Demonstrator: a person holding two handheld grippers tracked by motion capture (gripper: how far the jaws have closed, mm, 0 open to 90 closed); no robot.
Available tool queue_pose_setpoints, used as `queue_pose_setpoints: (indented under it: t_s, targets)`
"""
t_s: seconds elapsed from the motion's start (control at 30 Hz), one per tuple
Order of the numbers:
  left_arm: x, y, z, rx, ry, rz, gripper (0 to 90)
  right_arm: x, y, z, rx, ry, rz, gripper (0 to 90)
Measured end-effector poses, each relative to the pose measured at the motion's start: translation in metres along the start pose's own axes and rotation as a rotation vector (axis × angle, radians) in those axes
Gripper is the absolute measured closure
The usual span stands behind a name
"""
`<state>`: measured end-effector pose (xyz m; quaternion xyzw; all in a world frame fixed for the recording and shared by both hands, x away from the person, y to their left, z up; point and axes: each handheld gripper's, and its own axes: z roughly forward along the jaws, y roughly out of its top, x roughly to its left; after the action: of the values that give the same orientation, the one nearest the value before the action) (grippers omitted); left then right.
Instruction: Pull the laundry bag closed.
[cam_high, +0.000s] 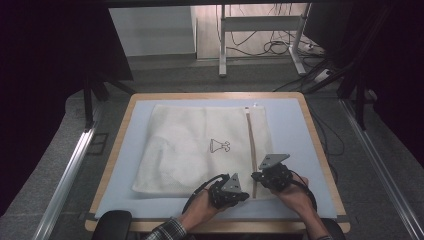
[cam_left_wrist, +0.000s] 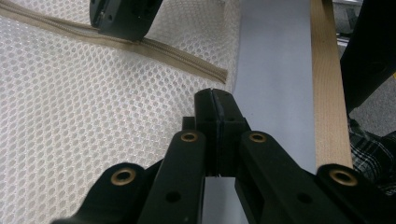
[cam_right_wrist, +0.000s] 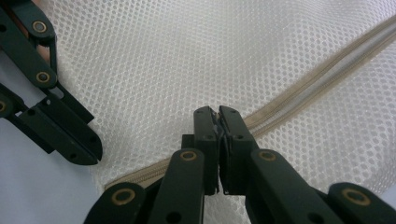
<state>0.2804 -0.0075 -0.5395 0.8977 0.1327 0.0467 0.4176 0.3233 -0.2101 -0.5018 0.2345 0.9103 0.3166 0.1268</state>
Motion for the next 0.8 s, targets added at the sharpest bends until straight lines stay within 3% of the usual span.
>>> queue_pose_setpoints:
  t_s: [0.47,0.5,0.6,0.8]
  targets:
    - [-0.0012,-0.0002,0.0004,-0.009,0.003,-0.005,90.0,-0.0042,0.0052,0.0040,0.002,-0.019,0.006,86.5]
    - [0.0001,-0.0001,-0.0005,0.006,0.002,0.011,90.0,-0.0053,0.0058,0.0045,0.002,-0.025,0.005,86.5]
    - [0.0000,0.0000,-0.0007,0.009,0.005,0.013,90.0,-0.0064,0.0070,0.0056,0.001,-0.026,0.008,86.5]
    - [-0.0005,-0.0002,-0.0002,0.001,0.001,-0.002,90.0,-0.0077,0.0097,0.0075,0.002,-0.035,0.004,86.5]
